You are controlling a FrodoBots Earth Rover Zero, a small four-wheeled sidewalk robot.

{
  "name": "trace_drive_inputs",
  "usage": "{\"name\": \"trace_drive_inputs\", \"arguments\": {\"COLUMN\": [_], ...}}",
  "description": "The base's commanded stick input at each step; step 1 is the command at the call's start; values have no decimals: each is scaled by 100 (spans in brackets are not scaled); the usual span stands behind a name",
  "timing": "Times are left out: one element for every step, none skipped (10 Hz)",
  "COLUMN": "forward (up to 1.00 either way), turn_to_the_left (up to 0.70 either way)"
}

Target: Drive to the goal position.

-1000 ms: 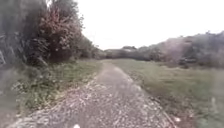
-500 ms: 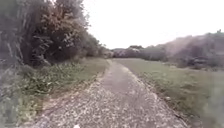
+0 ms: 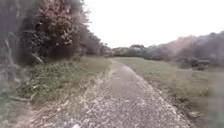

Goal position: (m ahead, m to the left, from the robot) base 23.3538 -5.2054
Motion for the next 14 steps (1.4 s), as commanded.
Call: {"name": "trace_drive_inputs", "arguments": {"forward": [100, 100, 100, 100, 100, 100, 100, 100, 100, 100, 100, 100, 100, 100], "turn_to_the_left": [-40, -40, -40, -39, -21, -3, 0, 0, 0, 0, 0, 0, 0, 0]}}
